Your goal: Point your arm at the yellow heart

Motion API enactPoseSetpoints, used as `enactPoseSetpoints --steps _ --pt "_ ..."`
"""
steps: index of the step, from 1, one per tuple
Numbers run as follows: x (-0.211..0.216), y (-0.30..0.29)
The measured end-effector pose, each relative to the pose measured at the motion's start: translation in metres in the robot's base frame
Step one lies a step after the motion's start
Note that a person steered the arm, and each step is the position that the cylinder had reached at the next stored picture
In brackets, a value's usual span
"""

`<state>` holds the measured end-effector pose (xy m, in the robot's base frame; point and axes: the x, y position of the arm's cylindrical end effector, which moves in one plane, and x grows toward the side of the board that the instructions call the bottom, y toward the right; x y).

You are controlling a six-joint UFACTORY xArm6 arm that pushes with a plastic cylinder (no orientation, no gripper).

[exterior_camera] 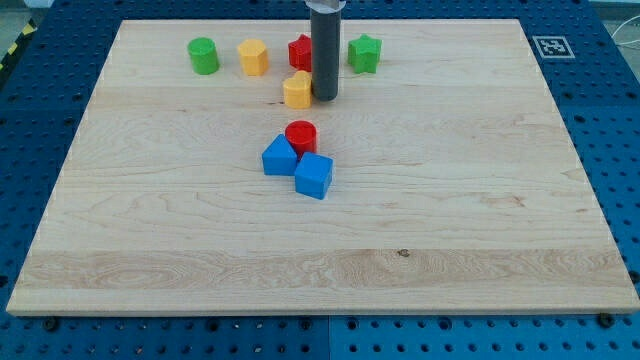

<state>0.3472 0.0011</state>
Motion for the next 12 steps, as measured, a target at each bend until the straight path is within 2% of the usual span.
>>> enactPoseSetpoints --steps 2,4,5,10,12 --pt "0.031 -0.016" --pt "0.017 -0.021" --pt "0.017 -0.003" --pt "0.017 0.002" --pt "0.034 -0.01"
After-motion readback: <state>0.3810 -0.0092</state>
